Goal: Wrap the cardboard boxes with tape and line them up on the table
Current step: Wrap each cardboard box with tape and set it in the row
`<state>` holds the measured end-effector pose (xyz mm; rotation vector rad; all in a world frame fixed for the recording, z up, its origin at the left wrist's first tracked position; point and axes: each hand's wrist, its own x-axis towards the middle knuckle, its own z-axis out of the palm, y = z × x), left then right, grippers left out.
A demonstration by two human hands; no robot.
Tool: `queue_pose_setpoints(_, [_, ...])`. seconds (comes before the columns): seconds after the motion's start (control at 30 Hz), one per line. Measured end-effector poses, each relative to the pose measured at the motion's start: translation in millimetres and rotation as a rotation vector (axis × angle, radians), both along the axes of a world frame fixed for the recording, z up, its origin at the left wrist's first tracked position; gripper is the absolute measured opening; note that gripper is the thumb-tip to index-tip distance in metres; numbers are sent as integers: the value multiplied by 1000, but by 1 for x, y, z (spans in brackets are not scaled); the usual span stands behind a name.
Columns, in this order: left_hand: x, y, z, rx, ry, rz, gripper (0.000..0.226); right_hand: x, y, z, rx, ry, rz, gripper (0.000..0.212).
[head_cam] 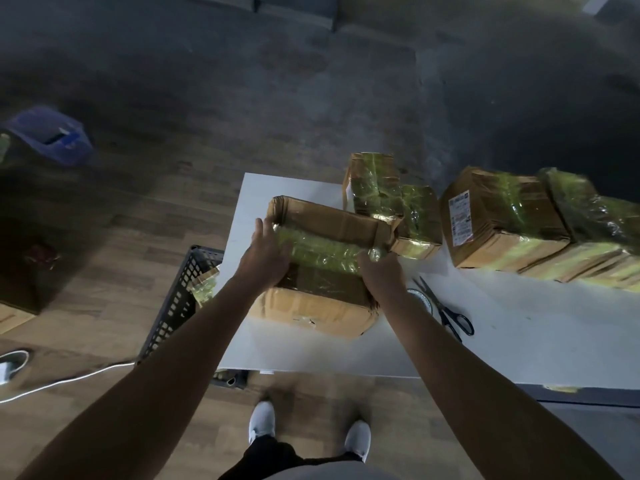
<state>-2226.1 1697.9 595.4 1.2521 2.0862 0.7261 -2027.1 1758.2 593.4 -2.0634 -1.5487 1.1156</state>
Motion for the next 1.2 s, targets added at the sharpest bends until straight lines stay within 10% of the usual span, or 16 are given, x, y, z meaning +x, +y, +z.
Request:
queue_pose_setpoints(0.4, [-38, 9, -19, -246, -571, 215, 102, 3, 2, -6, -26, 88, -35, 89])
queue_pose_setpoints(1.2, [-41, -4, -35, -238, -1022, 241, 82, 25, 8, -5, -240, 275, 11, 69])
